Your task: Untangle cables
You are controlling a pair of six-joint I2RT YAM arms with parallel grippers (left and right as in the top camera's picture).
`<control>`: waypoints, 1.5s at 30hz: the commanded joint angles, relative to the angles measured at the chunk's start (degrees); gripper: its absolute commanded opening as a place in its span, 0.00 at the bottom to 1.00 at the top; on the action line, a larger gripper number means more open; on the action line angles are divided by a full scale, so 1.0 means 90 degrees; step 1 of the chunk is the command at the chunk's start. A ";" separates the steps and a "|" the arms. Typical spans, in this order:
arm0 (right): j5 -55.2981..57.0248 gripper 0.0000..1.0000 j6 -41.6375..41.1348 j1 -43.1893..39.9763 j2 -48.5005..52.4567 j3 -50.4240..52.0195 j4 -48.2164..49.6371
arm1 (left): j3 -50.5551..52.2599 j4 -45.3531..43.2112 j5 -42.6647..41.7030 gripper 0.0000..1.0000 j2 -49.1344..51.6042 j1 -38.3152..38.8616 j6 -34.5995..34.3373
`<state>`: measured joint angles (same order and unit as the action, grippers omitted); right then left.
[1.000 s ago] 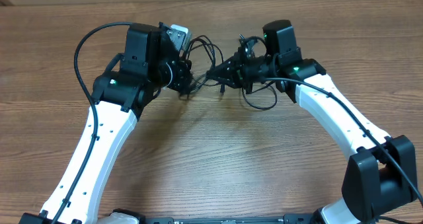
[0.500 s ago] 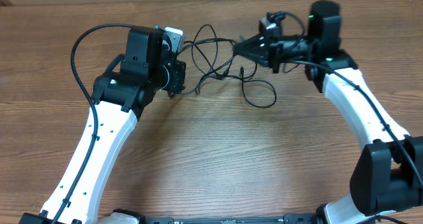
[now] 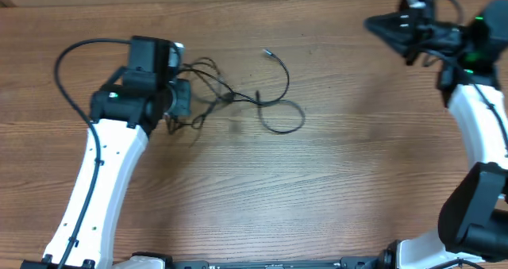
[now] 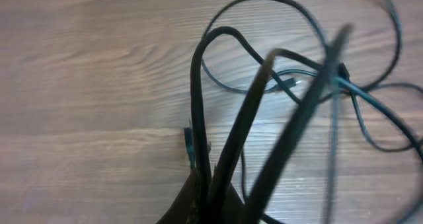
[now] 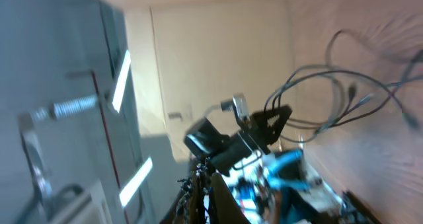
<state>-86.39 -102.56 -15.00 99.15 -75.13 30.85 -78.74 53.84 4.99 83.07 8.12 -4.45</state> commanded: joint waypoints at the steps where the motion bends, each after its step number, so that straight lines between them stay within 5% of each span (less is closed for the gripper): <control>1: -0.0209 0.04 -0.0316 -0.0396 -0.0170 -0.0160 0.0049 | -0.0005 -0.0010 -0.0231 0.04 0.0012 -0.0250 -0.0270; 11: -0.0245 0.07 0.0461 -0.0075 -0.0170 -0.0160 0.0061 | -0.0005 -0.0818 -0.1574 0.04 0.0012 0.0005 -0.0277; 20: 0.0036 0.44 0.1503 0.1081 -0.0170 -0.0158 -0.0648 | -0.0005 -0.1484 -0.1734 0.04 0.0012 0.0296 -0.1061; 24: 0.0444 0.76 0.2414 0.1673 -0.0170 -0.0158 -0.1724 | -0.0005 -0.1574 -0.1729 0.04 0.0012 0.0432 -0.1088; 26: 0.0760 0.84 0.2956 0.1965 -0.0170 -0.0158 -0.2475 | -0.0005 -0.1569 -0.1729 0.04 0.0012 0.0440 -0.1086; 35: 0.2642 0.88 0.4388 0.3174 -0.0170 -0.0158 -0.5370 | -0.0005 -0.1559 -0.1705 0.04 0.0012 0.0440 -0.1086; 45: 0.4272 0.80 0.4204 0.4201 -0.0170 -0.0158 -0.5785 | -0.0005 -0.1554 -0.1732 0.04 0.0012 0.0481 -0.1229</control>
<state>-54.39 -64.64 21.78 99.15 -76.03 -21.28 -78.43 40.25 -9.69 83.07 11.94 -14.68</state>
